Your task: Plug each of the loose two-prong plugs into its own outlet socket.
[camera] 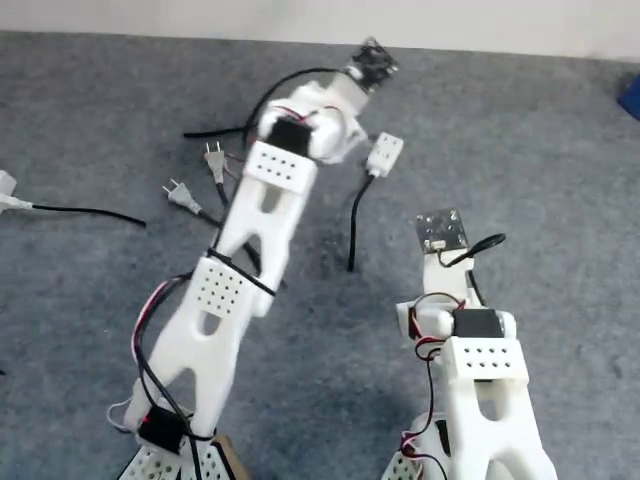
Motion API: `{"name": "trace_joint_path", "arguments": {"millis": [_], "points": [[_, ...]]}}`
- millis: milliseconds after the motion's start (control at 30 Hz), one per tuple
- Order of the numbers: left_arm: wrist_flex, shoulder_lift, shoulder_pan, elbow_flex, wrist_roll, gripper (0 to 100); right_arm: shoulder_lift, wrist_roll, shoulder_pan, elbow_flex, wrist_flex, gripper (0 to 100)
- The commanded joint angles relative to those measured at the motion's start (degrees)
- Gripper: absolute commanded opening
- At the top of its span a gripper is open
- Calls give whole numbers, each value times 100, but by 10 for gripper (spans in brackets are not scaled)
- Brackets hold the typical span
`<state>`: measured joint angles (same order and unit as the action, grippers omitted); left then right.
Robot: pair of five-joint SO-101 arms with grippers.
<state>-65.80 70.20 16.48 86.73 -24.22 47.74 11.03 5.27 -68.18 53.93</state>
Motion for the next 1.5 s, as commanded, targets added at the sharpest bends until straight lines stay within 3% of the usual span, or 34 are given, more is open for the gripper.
{"name": "trace_joint_path", "arguments": {"millis": [0,100,233,400,667,933,1167,1300,1467], "points": [[-35,-31,374,-119,53,329,-13,-53,-690,92,-101,331],[404,119,453,-479,44,323,31,-53,-1068,198,-136,331],[756,347,462,-637,44,239,22,-53,-1745,435,-136,331],[1134,585,505,-620,53,158,22,-53,-1516,418,-136,331],[1002,655,532,-629,35,309,31,-53,-1446,418,-136,331],[976,840,541,-813,35,313,-4,-53,-1288,409,-136,331],[-211,884,549,-804,-26,0,-13,-53,-1288,409,-136,331],[-1099,875,558,-497,-246,5,-22,-53,-1288,409,-145,331],[-2743,822,549,998,-237,6,-31,-53,-1279,400,-259,331]]}}
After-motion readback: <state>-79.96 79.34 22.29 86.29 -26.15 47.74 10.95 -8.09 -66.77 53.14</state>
